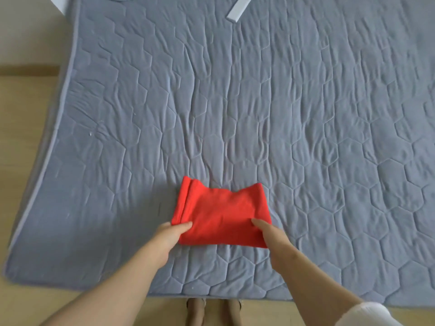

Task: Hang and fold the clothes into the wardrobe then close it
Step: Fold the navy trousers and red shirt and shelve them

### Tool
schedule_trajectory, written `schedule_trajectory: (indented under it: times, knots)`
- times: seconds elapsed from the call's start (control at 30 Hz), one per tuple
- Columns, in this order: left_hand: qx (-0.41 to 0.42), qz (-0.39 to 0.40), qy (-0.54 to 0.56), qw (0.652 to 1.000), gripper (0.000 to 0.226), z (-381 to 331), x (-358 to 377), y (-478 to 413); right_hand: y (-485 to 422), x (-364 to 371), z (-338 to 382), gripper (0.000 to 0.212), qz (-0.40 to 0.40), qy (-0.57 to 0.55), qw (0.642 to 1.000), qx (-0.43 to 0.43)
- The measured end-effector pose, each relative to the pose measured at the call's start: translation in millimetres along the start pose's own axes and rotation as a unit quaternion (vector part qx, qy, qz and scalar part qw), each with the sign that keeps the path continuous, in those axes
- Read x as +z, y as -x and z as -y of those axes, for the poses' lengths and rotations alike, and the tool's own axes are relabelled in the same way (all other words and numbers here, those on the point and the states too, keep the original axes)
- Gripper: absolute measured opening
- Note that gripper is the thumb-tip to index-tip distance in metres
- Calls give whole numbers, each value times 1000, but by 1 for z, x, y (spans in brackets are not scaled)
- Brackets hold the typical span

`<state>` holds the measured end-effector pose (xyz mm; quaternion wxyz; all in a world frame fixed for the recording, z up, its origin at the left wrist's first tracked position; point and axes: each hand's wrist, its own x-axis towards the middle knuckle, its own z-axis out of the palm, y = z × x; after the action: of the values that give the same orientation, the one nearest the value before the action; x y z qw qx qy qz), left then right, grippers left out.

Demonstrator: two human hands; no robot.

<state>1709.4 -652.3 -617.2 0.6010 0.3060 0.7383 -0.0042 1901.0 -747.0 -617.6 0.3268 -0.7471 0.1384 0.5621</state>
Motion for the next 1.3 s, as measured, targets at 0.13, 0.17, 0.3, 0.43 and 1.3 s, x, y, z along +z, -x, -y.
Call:
schedule_trajectory:
  times: [0.13, 0.17, 0.3, 0.43, 1.3]
  knots:
    - [-70, -2, -59, 996, 32, 56, 5, -3, -12, -6, -53, 41, -23, 31, 997, 63]
    - [-76, -1, -55, 996, 37, 62, 6, -4, -14, -6, -60, 40, -22, 41, 997, 68]
    - [-29, -7, -98, 995, 57, 66, 13, -24, -36, -3, -68, 40, -47, 80, 995, 45]
    - [26, -23, -104, 994, 70, 50, 29, -46, -59, 5, -65, 61, -83, 134, 987, -13]
    - [203, -12, 207, 957, 28, -173, -123, 192, 228, 53, 179, 17, 97, 27, 955, -278]
